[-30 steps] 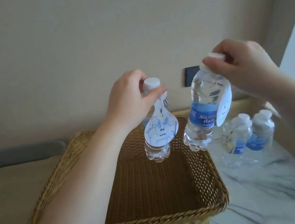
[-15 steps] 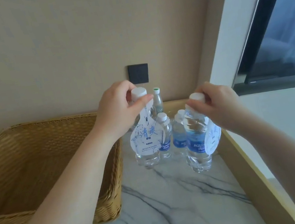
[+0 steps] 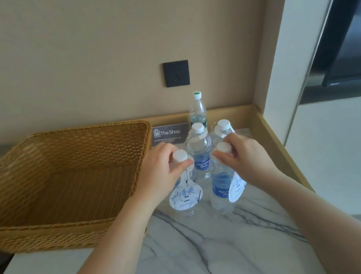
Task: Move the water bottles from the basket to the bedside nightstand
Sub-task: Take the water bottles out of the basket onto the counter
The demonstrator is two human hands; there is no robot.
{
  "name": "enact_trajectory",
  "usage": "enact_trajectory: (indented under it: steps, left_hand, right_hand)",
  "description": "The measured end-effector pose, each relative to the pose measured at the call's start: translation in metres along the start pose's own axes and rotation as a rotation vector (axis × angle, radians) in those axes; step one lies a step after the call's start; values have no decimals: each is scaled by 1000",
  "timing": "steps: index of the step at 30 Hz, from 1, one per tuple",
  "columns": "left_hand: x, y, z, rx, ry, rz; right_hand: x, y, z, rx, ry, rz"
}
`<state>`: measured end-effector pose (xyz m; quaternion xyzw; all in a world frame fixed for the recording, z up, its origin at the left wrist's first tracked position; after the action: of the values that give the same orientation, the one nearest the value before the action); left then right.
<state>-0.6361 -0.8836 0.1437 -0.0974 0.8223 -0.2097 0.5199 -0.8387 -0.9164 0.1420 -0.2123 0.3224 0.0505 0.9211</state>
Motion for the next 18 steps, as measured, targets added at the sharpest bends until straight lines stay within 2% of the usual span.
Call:
enact_trajectory:
  steps: [4,18]
  left_hand:
    - [4,11,12,-7,0,1]
    - [-4,31,9,-101,-33,-145]
  right_hand:
    - [16,4,0,13,18,34]
    - [16,17,-2,48,-26,-62]
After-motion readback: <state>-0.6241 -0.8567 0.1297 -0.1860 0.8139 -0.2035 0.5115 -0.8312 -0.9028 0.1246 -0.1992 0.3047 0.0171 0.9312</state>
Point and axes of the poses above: each hand's wrist, its own y-axis away from the middle knuckle, its own x-axis out of the palm, z = x × y, the point moved 6 cm from there along -y, towards the middle knuckle, and after that the axes turned 12 degrees about -y, right-handed, at the moved point
